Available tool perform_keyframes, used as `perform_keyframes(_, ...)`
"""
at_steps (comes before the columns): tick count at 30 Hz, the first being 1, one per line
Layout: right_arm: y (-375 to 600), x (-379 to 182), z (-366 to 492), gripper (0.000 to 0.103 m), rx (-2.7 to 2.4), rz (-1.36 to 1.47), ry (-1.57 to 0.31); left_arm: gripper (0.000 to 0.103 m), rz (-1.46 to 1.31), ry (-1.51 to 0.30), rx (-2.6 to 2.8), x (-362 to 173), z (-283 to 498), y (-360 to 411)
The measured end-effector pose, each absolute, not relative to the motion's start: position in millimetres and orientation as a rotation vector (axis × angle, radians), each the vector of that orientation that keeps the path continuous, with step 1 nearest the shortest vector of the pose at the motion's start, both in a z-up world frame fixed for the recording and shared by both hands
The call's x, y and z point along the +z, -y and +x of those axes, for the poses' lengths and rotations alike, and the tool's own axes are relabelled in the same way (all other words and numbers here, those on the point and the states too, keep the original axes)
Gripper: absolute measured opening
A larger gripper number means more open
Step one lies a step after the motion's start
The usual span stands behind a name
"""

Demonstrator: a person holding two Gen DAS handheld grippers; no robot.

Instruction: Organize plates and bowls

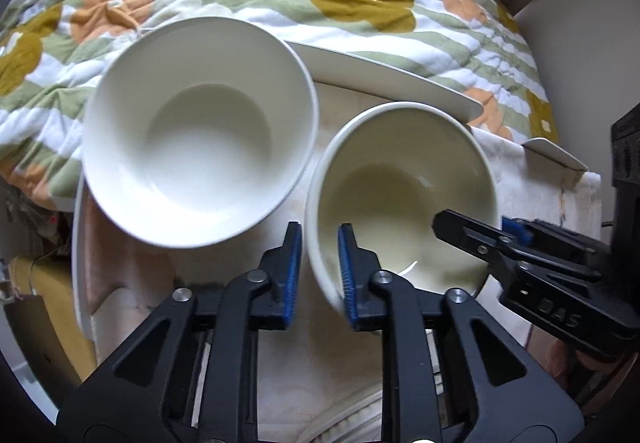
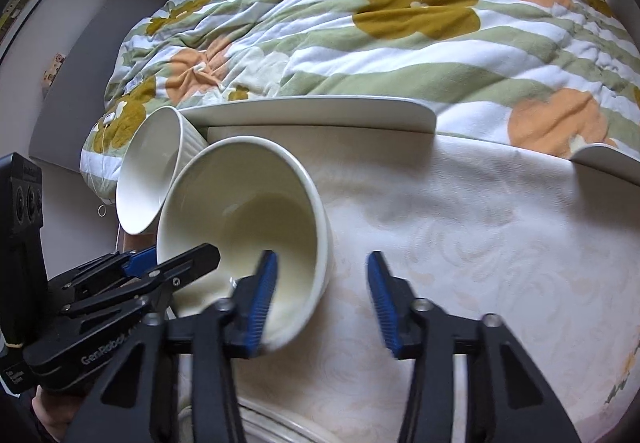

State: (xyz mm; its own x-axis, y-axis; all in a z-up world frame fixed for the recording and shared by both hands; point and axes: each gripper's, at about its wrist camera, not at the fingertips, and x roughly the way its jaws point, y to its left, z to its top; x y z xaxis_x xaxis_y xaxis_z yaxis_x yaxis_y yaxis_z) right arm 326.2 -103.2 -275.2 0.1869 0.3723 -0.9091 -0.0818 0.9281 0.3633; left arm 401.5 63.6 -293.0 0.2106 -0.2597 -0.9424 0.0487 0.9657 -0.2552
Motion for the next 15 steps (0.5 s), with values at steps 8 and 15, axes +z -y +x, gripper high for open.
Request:
perform_keyframes(8,100.1,-275.8,327.0,0.016,0.314,0.254,-1.341,0.013,-0.149,-1.330,-0.219,-287.7,401.0,-58.4)
perform_keyframes(15,107.3,-266.6,320.8,0.016,0.301,0.257,-1.326,0.013,-0.128,-1.306,-0.228,-272.0,392.8,-49.3)
